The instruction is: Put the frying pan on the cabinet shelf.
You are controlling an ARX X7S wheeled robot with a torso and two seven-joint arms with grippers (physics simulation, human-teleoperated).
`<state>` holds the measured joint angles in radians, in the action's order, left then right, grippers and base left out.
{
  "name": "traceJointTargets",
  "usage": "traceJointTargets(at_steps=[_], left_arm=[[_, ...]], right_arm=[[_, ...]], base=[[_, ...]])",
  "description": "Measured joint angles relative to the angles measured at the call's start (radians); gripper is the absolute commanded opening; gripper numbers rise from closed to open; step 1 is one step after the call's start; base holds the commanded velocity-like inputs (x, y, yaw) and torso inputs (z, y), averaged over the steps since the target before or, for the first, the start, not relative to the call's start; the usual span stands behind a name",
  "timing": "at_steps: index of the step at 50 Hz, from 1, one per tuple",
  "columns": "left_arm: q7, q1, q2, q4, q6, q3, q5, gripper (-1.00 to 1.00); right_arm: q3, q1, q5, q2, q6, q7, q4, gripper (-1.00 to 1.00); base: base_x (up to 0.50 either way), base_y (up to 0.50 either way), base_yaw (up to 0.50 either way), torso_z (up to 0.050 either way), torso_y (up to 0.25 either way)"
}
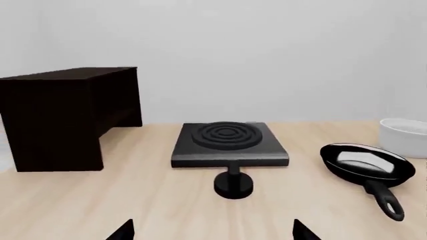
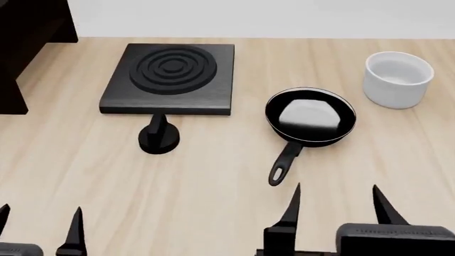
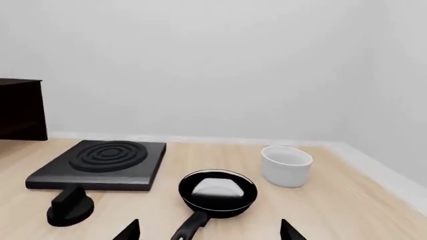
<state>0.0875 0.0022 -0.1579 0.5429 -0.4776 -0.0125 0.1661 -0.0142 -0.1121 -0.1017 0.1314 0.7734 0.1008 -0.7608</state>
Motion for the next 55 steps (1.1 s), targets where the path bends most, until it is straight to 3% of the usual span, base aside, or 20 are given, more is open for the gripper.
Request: traceJointTargets(at_steps=[9, 22, 36, 55], left_arm=[[-0.002, 0.009, -0.048, 0.137, -0.127, 0.053, 0.046, 1.0], [-0.006, 0.031, -0.095, 0.284, -0.258, 0.177, 0.132, 1.0], [-0.001, 0.05, -0.103, 0.324, -0.283, 0.228, 0.169, 1.0], [0.002, 0.057, -0.096, 0.314, -0.272, 0.239, 0.199, 1.0]], right_arm=[[-0.076, -0.038, -0.047, 0.026, 0.187, -0.018, -0.145, 1.0], [-0.165, -0.011, -0.08, 0.094, 0.266, -0.056, -0.234, 1.0], [-0.257, 0.011, -0.148, 0.127, 0.32, -0.038, -0.269, 1.0], [-0.254, 0.016, -0.173, 0.149, 0.316, 0.005, -0.268, 1.0]], base=[[0.0, 0.0, 0.0, 0.0, 0.0], [0.0, 0.0, 0.0, 0.0, 0.0], [0.0, 0.0, 0.0, 0.0, 0.0], [0.4, 0.32, 0.0, 0.0, 0.0]])
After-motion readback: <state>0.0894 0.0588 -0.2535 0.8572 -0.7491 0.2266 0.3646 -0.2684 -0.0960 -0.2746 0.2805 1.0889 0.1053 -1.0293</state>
